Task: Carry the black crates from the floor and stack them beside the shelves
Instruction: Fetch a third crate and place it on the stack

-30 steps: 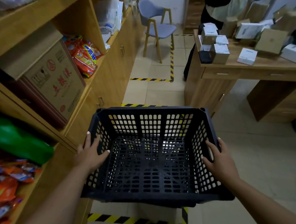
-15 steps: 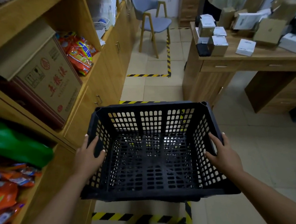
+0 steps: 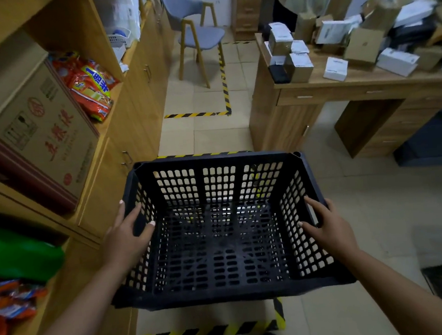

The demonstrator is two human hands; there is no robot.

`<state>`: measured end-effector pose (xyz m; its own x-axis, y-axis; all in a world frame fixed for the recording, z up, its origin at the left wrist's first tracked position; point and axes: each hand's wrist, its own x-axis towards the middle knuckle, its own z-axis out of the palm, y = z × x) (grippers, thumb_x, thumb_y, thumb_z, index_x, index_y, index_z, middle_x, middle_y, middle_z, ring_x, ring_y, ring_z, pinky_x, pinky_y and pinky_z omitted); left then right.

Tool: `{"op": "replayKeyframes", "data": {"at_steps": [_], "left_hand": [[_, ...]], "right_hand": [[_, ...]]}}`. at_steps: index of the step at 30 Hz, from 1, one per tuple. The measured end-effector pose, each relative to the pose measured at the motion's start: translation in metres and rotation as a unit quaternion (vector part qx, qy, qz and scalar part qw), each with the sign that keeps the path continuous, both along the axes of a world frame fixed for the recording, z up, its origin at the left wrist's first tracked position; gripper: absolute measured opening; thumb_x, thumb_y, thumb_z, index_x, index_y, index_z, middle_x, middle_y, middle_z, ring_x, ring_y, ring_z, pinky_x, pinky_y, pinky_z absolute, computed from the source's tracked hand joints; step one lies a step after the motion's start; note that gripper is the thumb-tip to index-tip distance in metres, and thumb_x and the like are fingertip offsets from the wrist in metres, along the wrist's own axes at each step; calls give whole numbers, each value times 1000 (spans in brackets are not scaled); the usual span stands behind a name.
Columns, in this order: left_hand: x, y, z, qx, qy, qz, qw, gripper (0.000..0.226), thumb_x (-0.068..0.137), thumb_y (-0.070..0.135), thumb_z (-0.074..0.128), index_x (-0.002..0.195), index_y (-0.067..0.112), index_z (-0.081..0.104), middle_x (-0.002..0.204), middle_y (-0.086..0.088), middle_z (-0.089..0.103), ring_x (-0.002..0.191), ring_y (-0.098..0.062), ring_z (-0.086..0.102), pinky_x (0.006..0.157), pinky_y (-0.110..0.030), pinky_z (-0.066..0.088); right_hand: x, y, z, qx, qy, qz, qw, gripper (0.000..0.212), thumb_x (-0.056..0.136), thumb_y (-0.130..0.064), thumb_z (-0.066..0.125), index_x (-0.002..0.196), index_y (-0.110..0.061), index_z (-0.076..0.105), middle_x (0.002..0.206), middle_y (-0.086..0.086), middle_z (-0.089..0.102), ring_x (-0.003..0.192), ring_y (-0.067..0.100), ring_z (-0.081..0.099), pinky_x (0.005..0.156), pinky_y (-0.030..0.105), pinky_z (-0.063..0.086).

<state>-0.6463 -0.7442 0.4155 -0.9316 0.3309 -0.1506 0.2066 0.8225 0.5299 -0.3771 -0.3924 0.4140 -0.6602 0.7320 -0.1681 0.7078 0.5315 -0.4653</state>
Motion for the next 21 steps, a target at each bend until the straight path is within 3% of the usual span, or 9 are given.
{"op": "replayKeyframes", "data": {"at_steps": [4,8,12,21], "left_hand": [[-28,5,9,2,2,-21,1000,63,83,56,53,142,38,41,160,10,14,136,-35,36,100,-53,43],[-36,5,5,1,-19,-26,999,70,76,62,47,142,38,42,160,9,17,134,-37,38,98,-51,44],[-26,0,-1,-41,3,-21,999,71,76,60,44,143,36,41,159,6,21,130,-41,40,96,-49,41],[-19,0,0,-25,11,-14,1000,71,76,60,43,140,31,47,158,6,25,131,-37,41,99,-49,41]], "right_hand": [[-2,-11,-2,-7,29,-29,999,63,84,-39,69,141,-39,41,146,6,40,117,25,54,86,40,52],[-7,-18,-4,-9,41,-47,998,62,84,-39,69,140,-37,42,144,4,40,109,22,57,82,37,52],[-10,-14,-6,7,41,-48,998,61,84,-41,68,140,-38,43,146,5,40,123,23,51,86,39,51],[-11,-12,-12,4,30,-50,998,59,84,-41,68,138,-36,46,147,8,38,116,27,56,83,39,51]]}}
